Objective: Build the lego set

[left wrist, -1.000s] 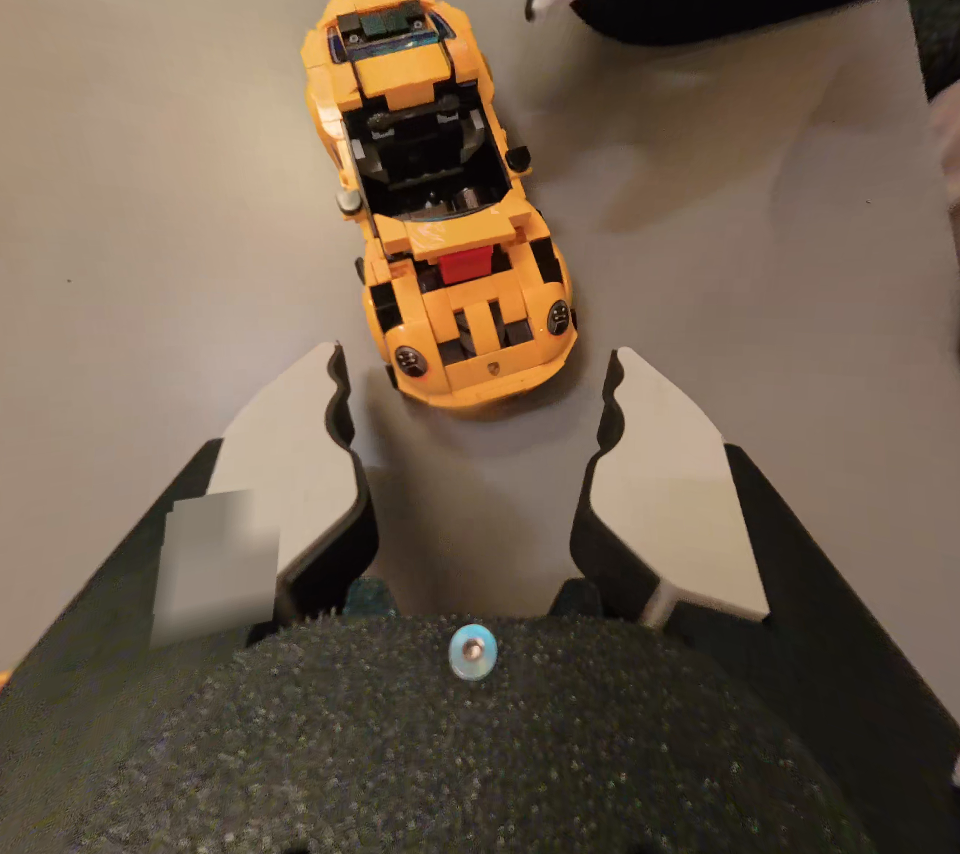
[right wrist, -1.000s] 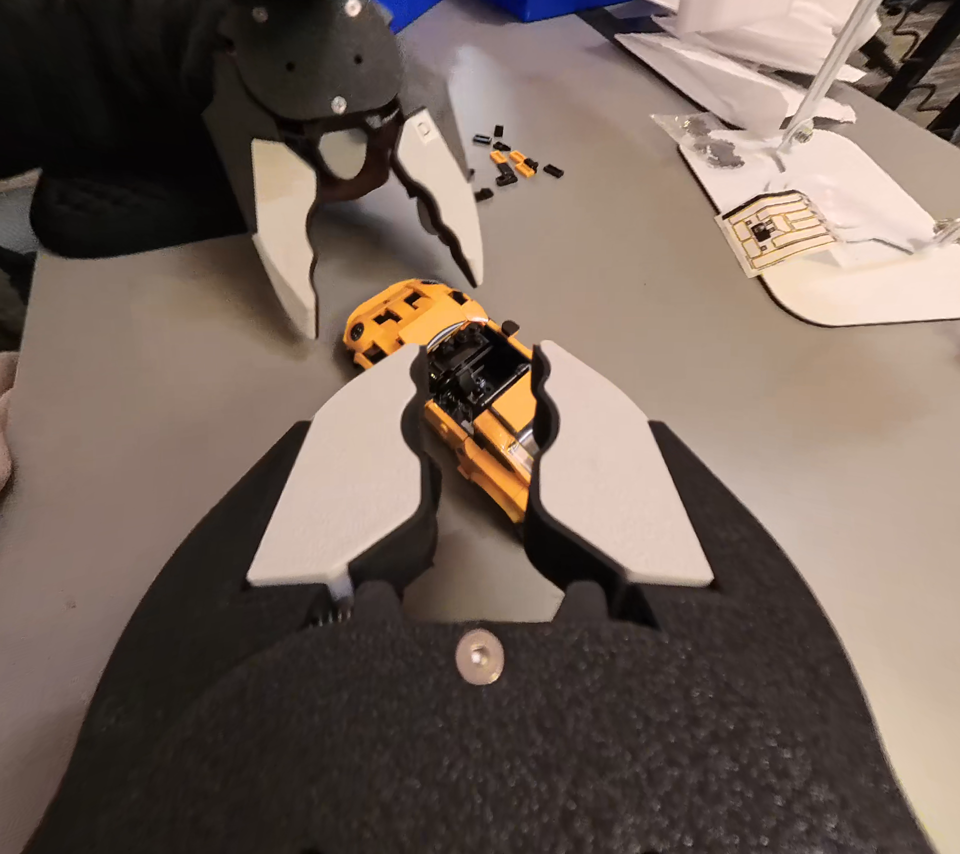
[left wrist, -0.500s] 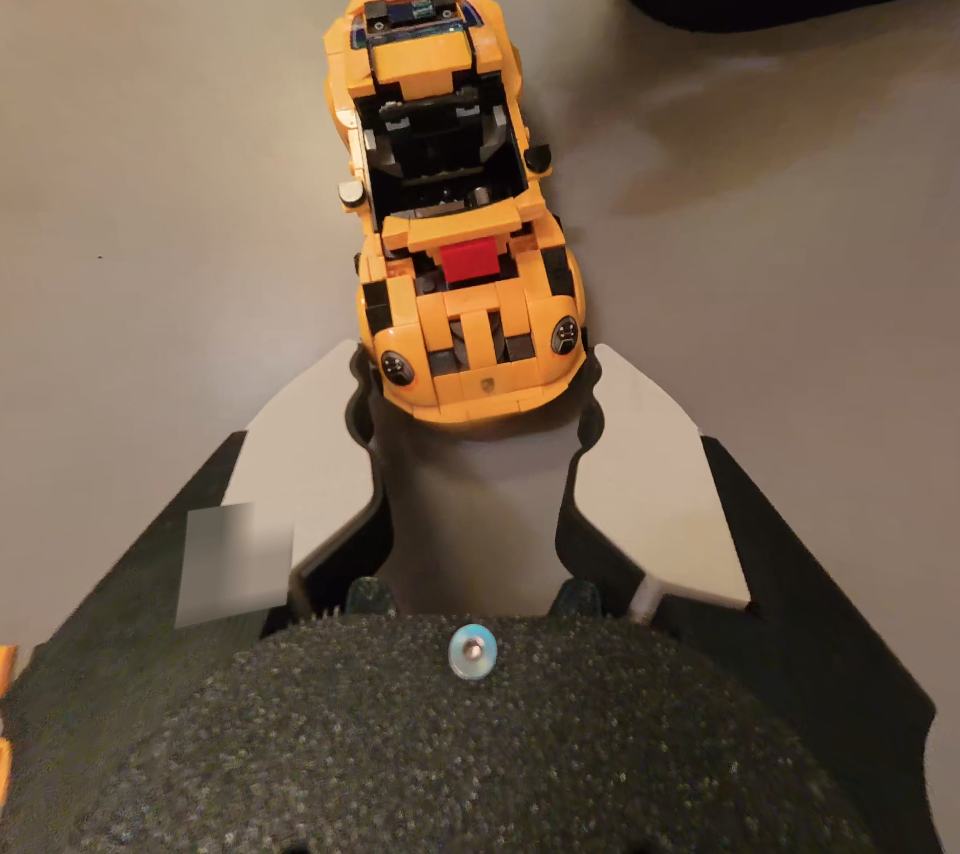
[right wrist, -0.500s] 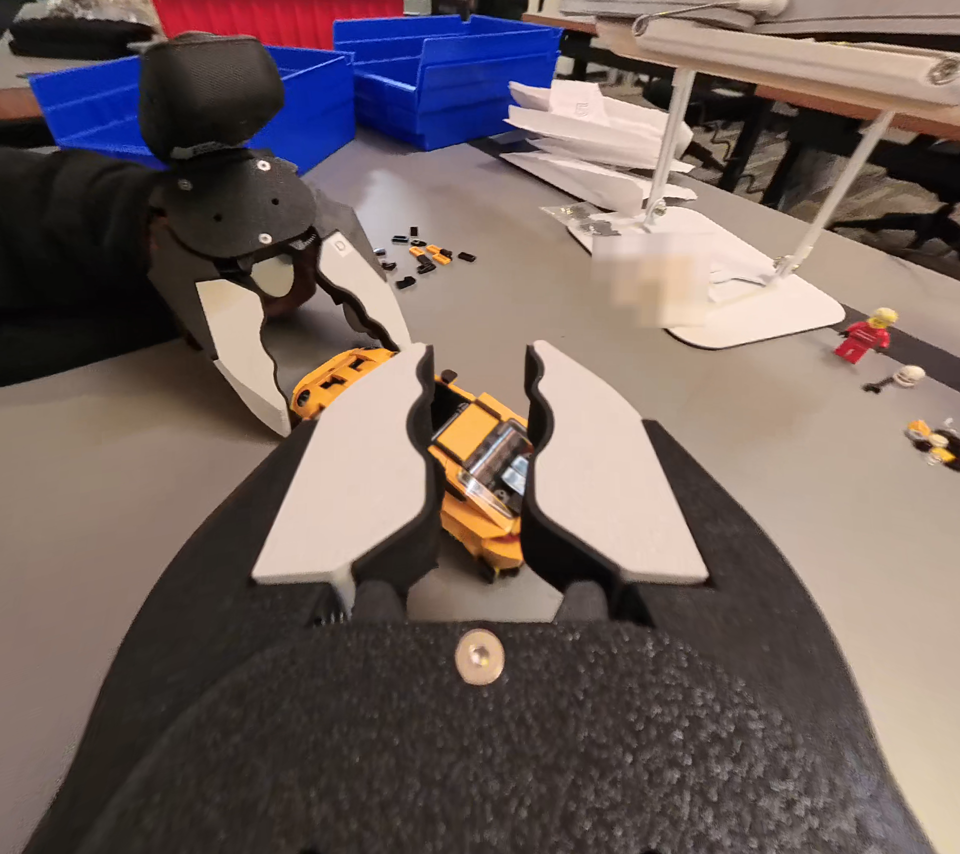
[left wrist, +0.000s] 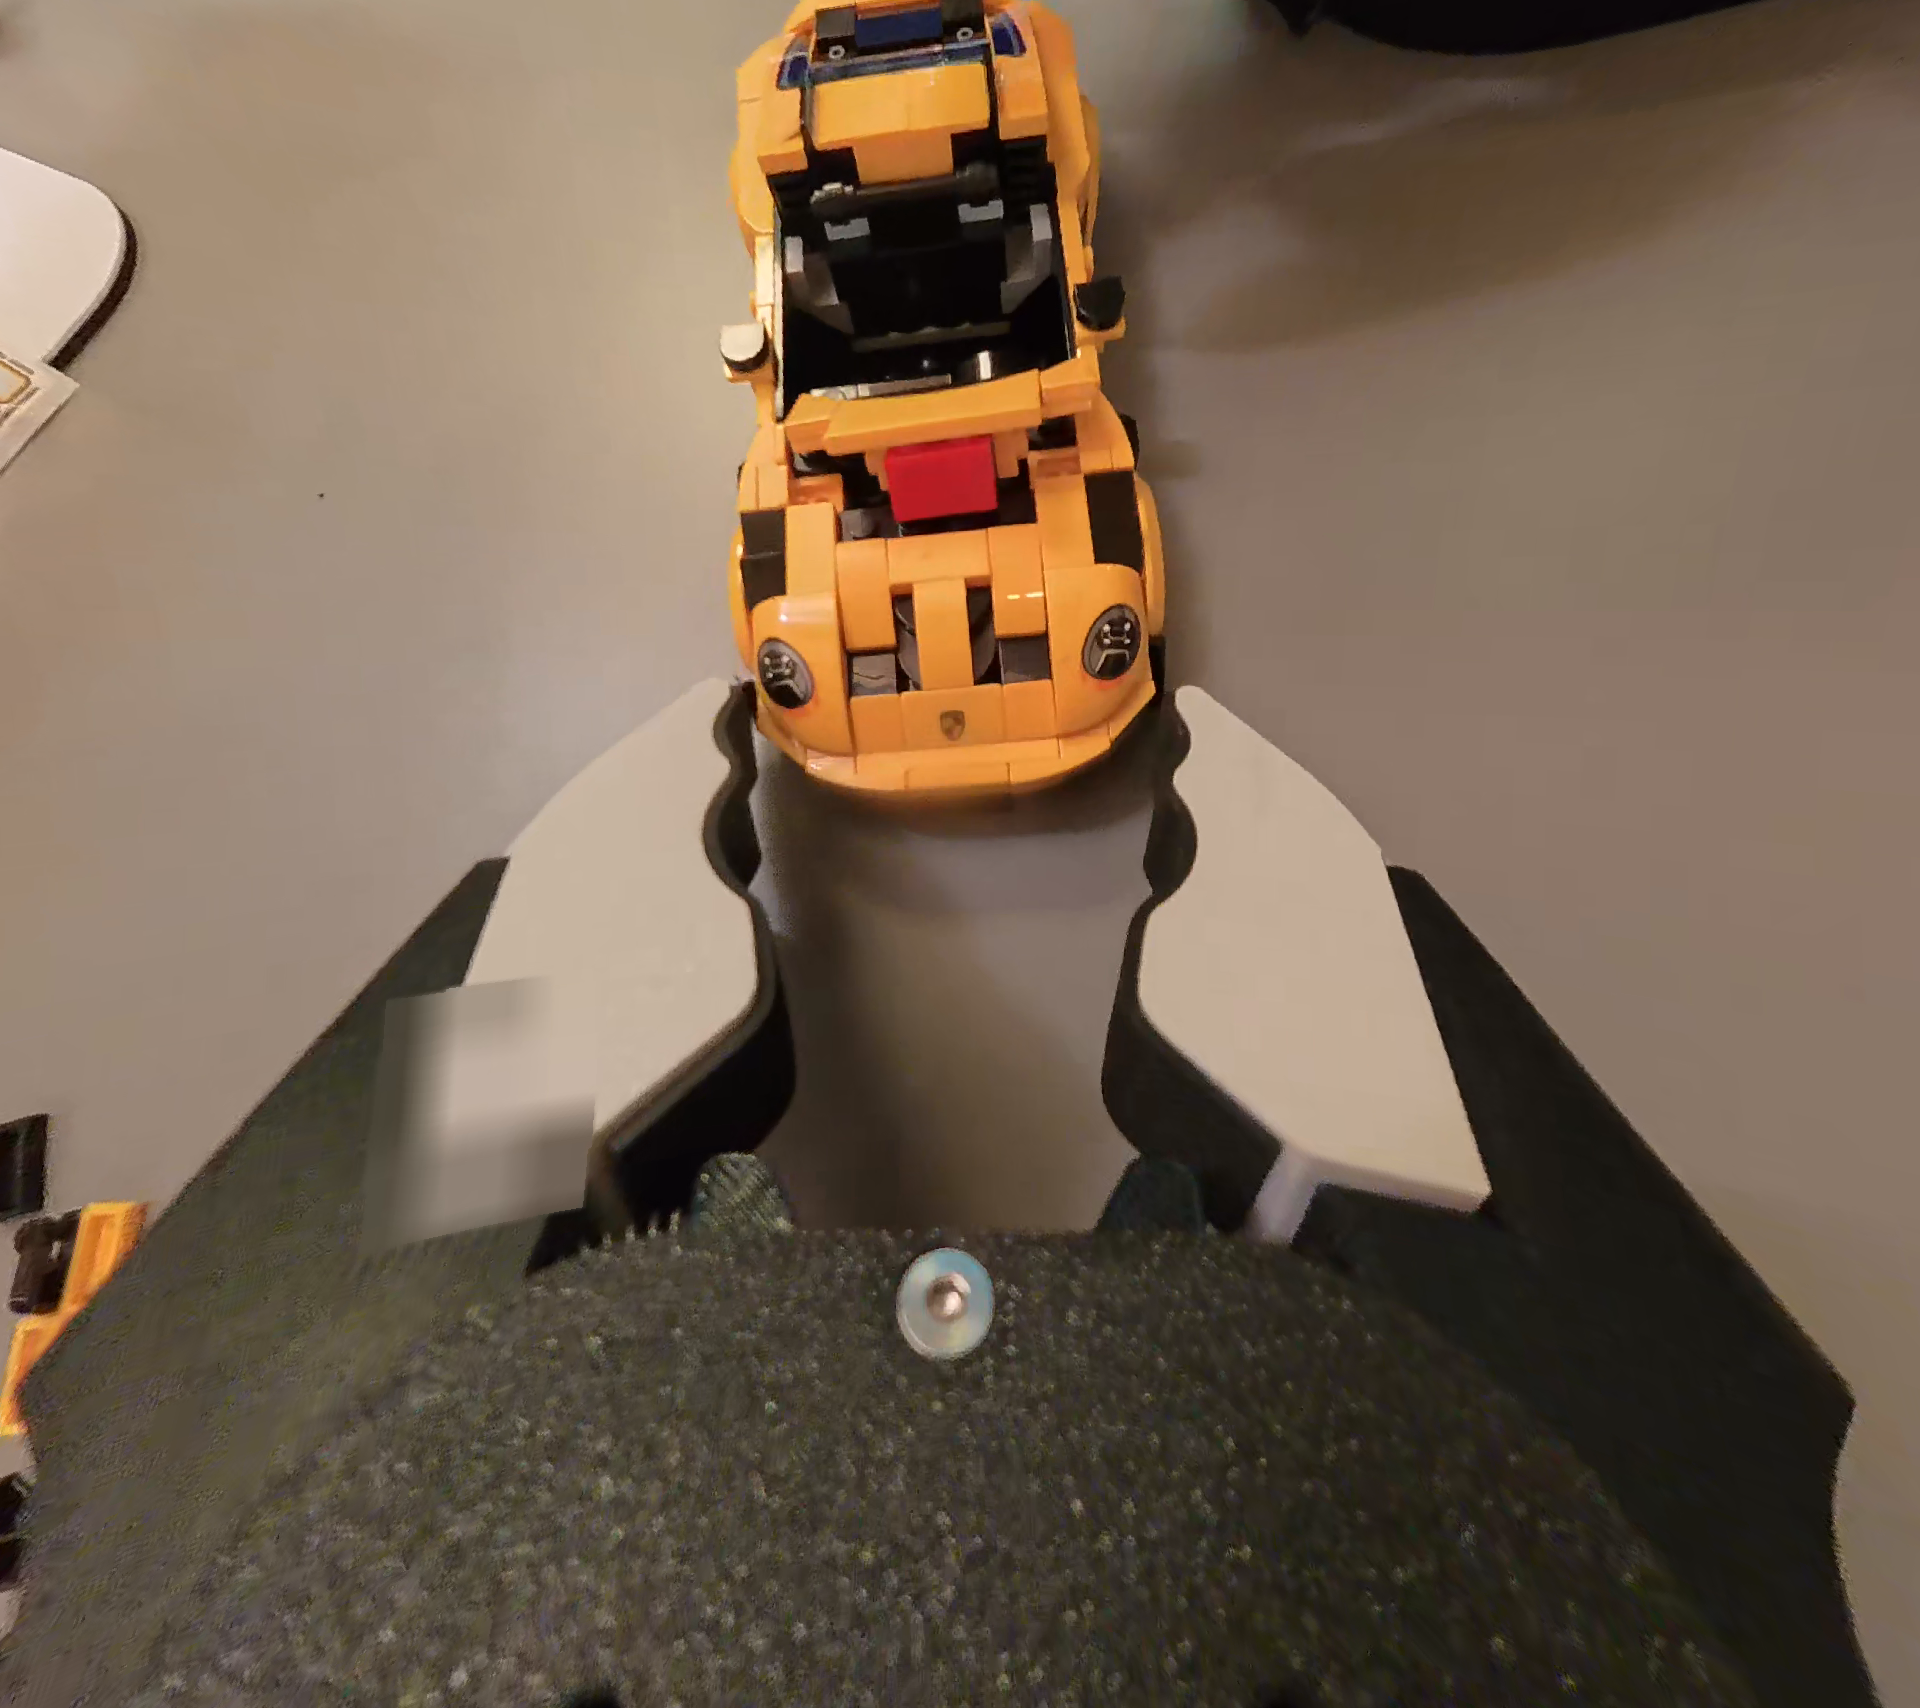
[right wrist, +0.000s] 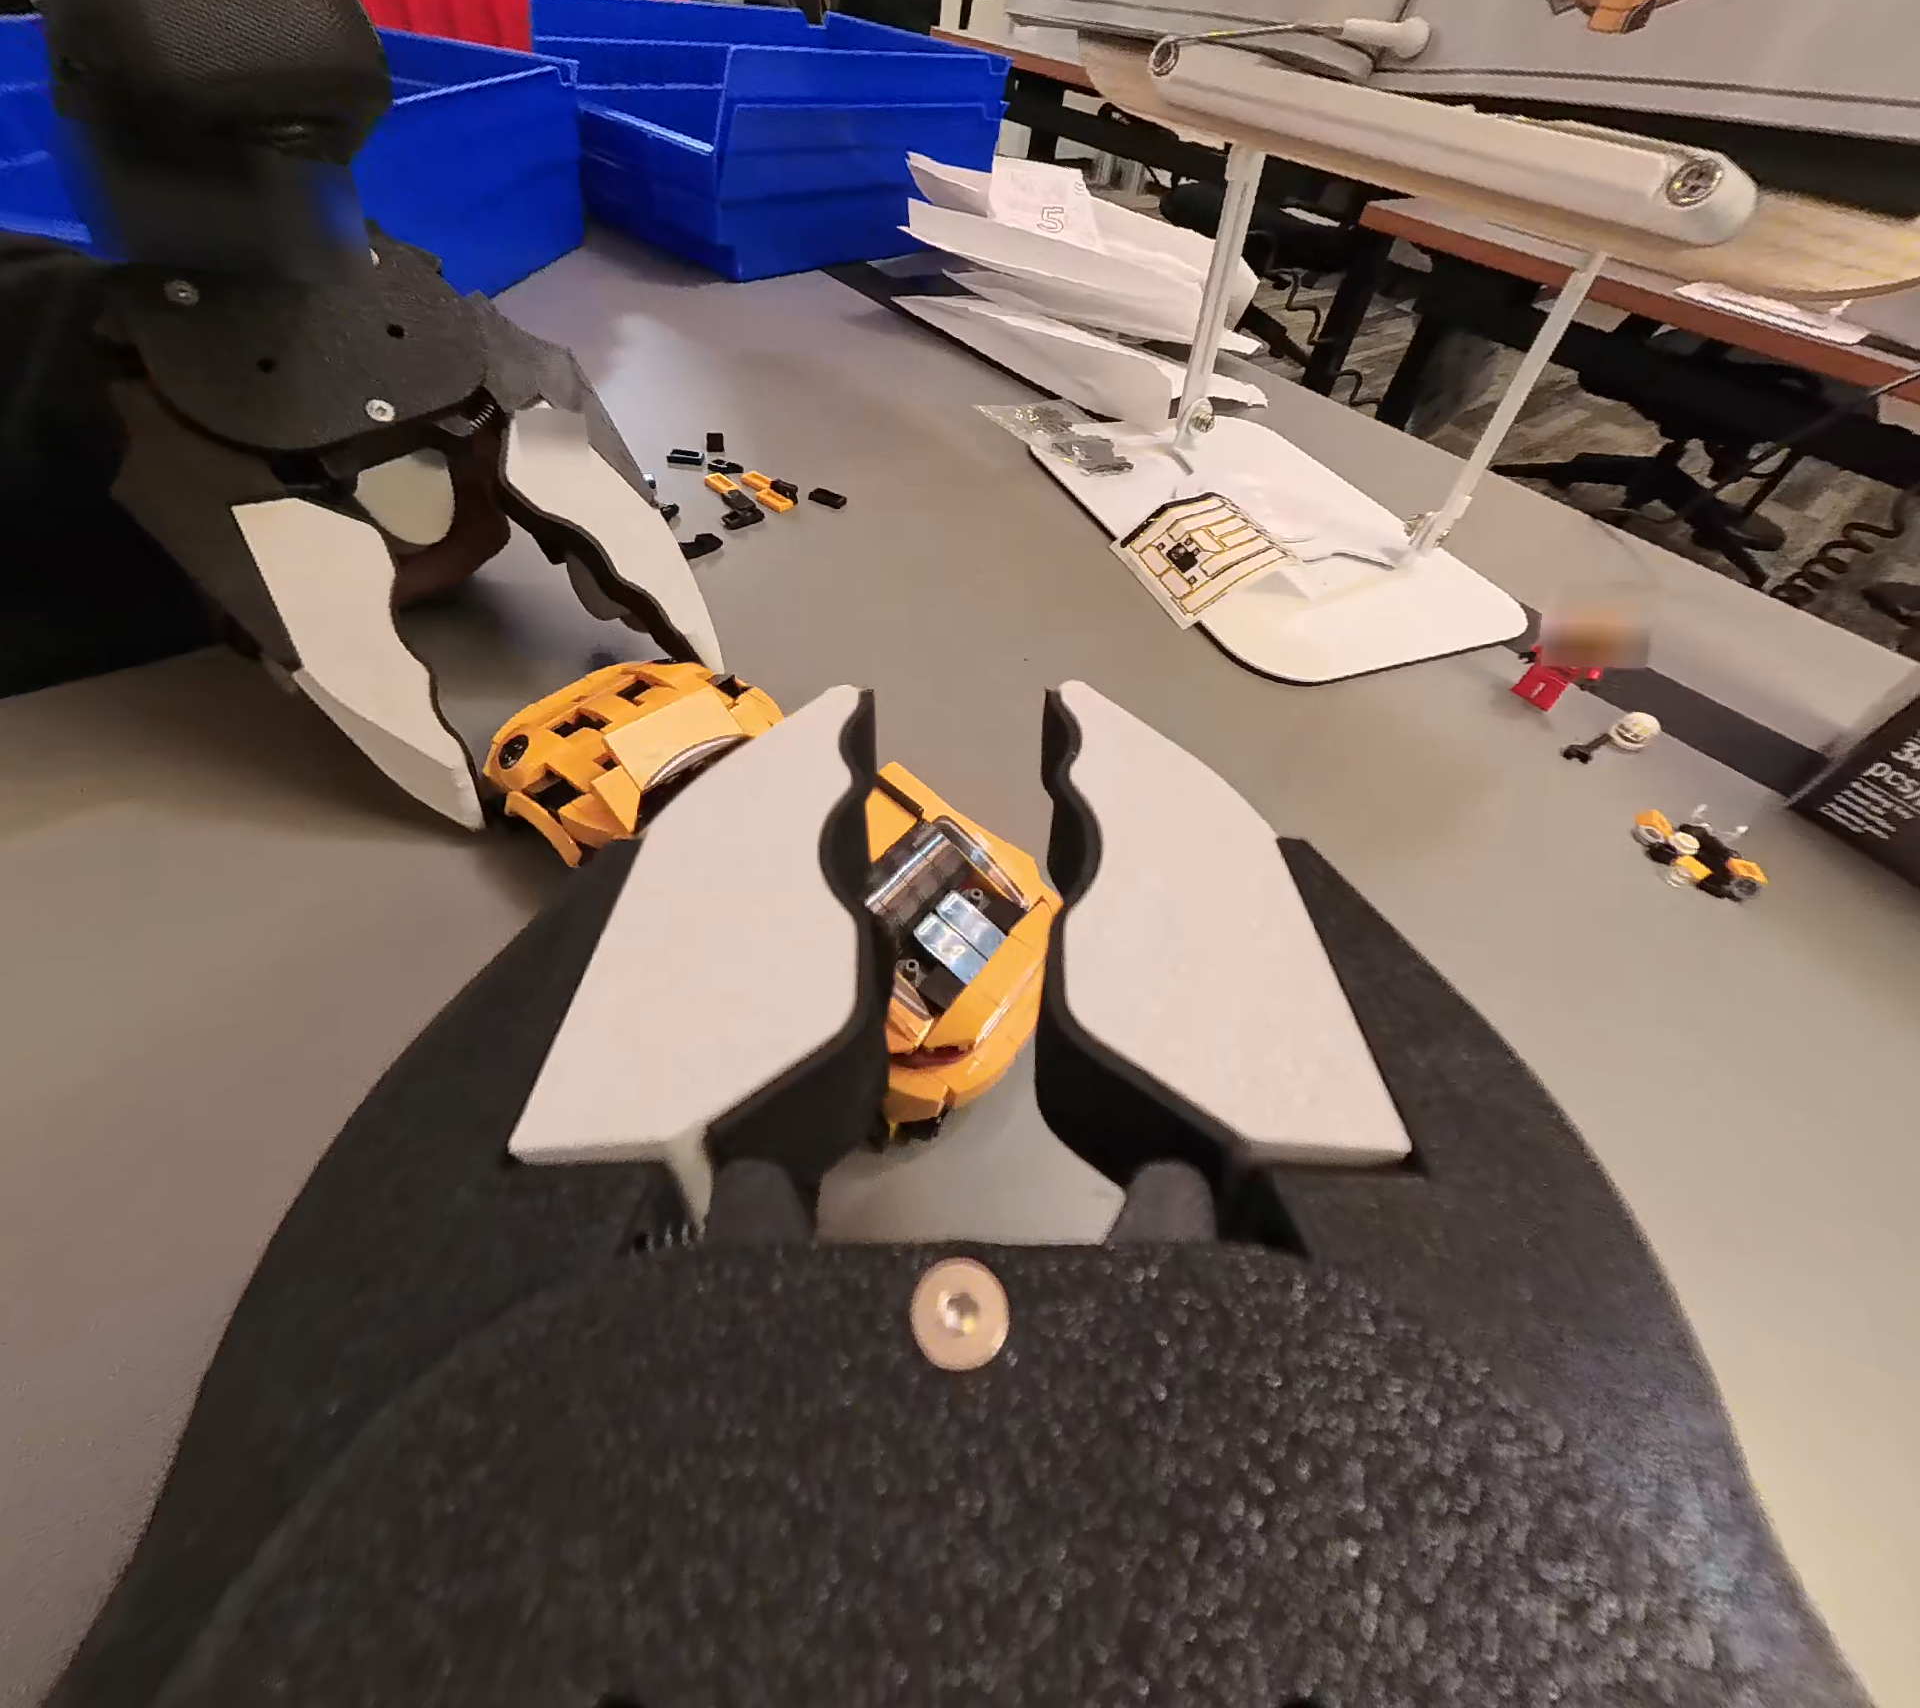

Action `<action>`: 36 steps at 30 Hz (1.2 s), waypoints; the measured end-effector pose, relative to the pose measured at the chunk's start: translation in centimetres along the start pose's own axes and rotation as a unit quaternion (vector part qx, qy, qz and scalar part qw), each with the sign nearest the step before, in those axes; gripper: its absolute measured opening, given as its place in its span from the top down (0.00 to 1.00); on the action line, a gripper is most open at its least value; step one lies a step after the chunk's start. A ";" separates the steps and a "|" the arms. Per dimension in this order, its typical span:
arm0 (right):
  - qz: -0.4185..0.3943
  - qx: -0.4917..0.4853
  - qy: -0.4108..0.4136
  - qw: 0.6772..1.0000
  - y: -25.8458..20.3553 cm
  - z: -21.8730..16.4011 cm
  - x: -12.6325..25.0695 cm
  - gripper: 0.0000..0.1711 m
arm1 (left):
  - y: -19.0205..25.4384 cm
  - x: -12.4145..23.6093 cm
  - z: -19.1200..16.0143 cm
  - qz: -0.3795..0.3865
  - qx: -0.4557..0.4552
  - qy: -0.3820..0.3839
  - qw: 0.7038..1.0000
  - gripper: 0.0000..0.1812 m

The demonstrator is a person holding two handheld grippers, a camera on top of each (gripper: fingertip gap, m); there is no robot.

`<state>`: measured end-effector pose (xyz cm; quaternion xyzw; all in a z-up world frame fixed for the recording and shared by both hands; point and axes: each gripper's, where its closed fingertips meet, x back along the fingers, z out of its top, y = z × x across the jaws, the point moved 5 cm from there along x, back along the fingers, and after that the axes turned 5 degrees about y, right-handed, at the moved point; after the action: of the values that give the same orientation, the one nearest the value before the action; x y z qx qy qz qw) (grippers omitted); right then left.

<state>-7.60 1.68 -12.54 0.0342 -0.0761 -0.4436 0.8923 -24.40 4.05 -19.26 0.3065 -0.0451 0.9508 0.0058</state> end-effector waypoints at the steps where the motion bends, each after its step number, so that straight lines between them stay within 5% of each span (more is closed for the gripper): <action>1: -0.001 0.001 0.002 1.000 0.0 0.0 0.0 0.82 | 0.0 0.0 0.0 0.001 -0.001 -0.001 1.000 0.60; 23: 0.003 0.024 -0.021 0.999 -0.8 -0.1 -0.1 0.82 | -0.8 0.4 0.5 0.039 0.009 0.024 0.999 0.62; 30: 0.078 -0.039 -0.223 0.971 -5.8 -0.4 -3.7 0.81 | -0.9 0.5 0.4 0.038 0.015 0.022 0.999 0.61; 36: 0.032 -0.050 -0.330 0.942 -6.6 -2.1 -5.5 0.81 | -0.6 0.4 0.2 0.039 0.003 0.008 0.999 0.61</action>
<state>-15.68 2.08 -16.07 -0.1616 -0.3450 -0.4041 0.8316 -24.56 4.60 -18.84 0.2967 -0.0542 0.9529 -0.0315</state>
